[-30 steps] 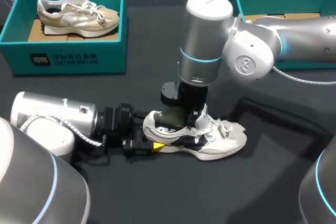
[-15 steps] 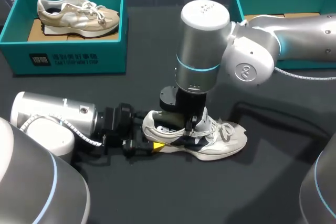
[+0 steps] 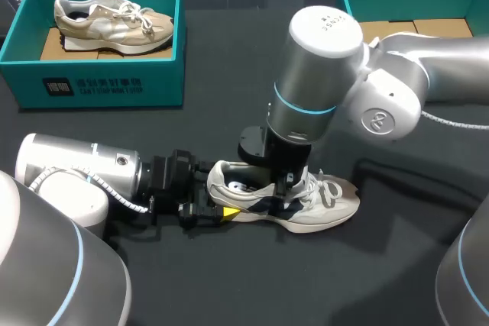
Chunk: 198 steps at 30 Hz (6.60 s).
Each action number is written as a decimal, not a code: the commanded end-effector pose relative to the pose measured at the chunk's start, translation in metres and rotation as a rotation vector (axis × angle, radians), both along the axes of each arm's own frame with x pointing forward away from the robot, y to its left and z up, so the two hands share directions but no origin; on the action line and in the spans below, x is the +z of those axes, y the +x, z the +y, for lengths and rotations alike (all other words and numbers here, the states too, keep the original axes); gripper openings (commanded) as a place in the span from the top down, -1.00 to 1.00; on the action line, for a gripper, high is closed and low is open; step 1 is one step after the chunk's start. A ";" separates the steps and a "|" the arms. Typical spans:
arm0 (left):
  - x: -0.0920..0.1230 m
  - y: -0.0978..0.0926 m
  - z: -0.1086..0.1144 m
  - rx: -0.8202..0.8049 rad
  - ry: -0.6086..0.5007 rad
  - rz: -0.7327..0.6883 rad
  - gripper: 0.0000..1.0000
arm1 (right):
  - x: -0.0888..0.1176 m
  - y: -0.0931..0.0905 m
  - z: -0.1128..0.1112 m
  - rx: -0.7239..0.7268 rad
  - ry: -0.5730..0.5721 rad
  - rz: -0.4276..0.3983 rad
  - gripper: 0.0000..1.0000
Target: Take the shoe out of the shoebox, open the shoe tongue, remove and reinsert the insole, then place the shoe into the shoebox
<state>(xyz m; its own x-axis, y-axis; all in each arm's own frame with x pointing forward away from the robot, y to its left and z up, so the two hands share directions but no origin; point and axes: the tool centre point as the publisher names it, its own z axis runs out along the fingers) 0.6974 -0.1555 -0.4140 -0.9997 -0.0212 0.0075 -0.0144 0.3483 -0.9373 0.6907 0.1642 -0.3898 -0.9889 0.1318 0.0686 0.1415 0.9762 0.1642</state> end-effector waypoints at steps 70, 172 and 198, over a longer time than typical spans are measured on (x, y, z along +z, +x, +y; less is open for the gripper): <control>-0.003 0.003 -0.002 0.002 0.003 0.000 1.00 | 0.060 0.028 0.029 0.280 0.445 -0.005 0.28; -0.003 0.003 -0.002 0.002 0.003 0.000 1.00 | 0.191 0.004 0.094 0.320 0.966 0.125 1.00; -0.003 0.003 -0.002 0.002 0.003 0.000 1.00 | 0.246 -0.025 0.082 0.293 1.193 0.149 1.00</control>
